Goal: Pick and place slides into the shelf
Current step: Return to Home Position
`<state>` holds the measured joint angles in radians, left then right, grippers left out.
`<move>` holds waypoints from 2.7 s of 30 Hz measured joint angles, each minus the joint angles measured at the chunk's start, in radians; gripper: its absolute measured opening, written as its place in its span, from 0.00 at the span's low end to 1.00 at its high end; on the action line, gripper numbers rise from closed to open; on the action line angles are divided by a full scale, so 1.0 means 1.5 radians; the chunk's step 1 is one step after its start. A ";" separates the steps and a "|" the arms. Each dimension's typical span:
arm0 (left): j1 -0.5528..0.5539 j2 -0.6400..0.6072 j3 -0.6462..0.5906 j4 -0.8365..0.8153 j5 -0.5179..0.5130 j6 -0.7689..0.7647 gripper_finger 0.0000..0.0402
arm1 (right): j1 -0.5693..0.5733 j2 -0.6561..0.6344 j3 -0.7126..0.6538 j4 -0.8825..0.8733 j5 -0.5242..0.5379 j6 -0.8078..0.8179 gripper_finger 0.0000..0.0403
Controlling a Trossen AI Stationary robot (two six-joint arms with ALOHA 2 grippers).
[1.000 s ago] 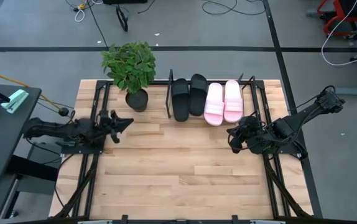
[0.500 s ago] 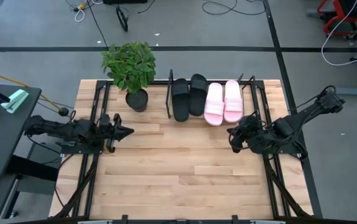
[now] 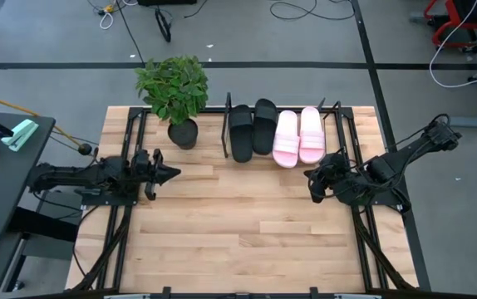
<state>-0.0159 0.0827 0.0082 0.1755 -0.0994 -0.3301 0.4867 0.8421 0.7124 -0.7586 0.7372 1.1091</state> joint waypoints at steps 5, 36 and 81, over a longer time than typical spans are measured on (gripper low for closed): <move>0.001 0.000 0.000 -0.024 0.052 0.000 0.02 | 0.000 -0.004 0.000 0.003 -0.001 0.000 0.00; 0.001 0.001 -0.001 -0.092 0.057 -0.069 0.06 | -0.126 -0.352 -0.462 0.681 -0.060 -0.251 0.00; 0.001 0.001 -0.001 -0.090 0.057 -0.069 0.09 | -0.254 -0.557 -0.468 0.544 -0.323 -0.665 0.00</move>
<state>-0.0139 0.0849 0.0074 0.0402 -0.0132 -0.4332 0.1050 0.0059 0.0101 0.0575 0.2525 0.1112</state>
